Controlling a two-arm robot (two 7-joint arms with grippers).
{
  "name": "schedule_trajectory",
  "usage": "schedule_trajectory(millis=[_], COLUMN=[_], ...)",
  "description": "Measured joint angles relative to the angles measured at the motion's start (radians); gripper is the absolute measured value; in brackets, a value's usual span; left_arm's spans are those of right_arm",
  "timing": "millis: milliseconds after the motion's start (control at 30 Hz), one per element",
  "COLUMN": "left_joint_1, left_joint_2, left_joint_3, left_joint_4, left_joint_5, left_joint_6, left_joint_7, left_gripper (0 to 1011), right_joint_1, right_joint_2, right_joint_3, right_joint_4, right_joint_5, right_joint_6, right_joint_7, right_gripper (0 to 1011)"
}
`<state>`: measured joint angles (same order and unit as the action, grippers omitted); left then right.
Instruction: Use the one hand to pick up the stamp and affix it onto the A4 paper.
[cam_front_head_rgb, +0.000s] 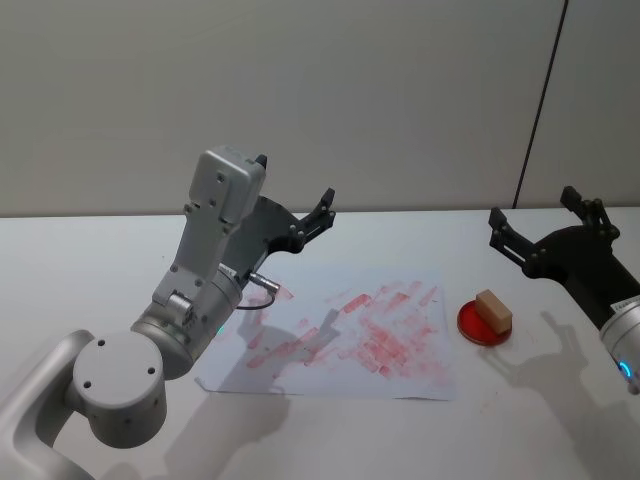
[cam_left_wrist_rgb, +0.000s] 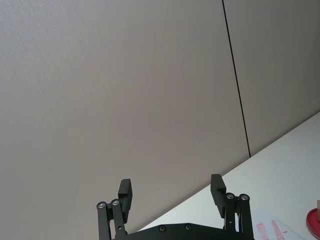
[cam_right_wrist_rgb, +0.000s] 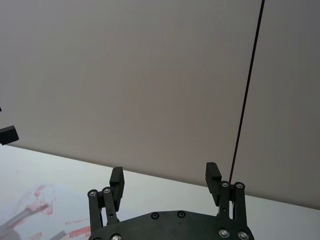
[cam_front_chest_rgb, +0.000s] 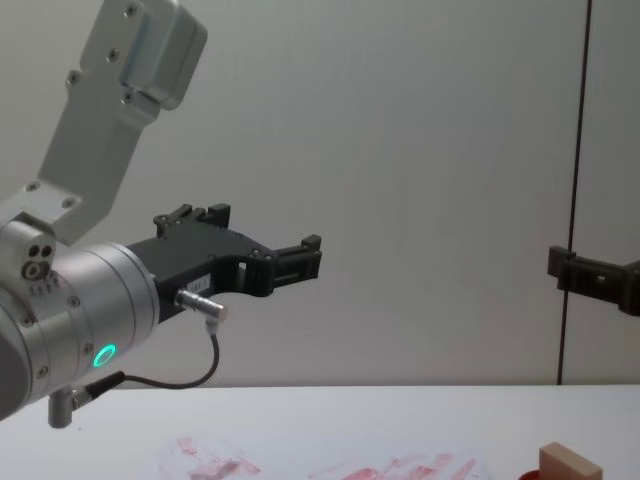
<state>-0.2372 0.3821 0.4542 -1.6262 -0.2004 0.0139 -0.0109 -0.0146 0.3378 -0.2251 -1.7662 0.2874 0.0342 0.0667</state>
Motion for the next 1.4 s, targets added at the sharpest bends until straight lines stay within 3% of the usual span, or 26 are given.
schedule_trajectory(millis=[1133, 1400], left_joint_1=[0.000, 0.000], left_joint_2=[0.000, 0.000], left_joint_3=[0.000, 0.000], left_joint_4=[0.000, 0.000], left_joint_5=[0.000, 0.000], left_joint_6=[0.000, 0.000], left_joint_7=[0.000, 0.000], left_gripper=[1002, 1001], right_joint_1=[0.000, -0.008], right_joint_2=[0.000, 0.014], right_joint_3=[0.000, 0.010], right_joint_4=[-0.001, -0.001], right_joint_5=[0.000, 0.010], right_joint_6=[0.000, 0.015], right_joint_7=[0.000, 0.005], right_gripper=[1001, 1001])
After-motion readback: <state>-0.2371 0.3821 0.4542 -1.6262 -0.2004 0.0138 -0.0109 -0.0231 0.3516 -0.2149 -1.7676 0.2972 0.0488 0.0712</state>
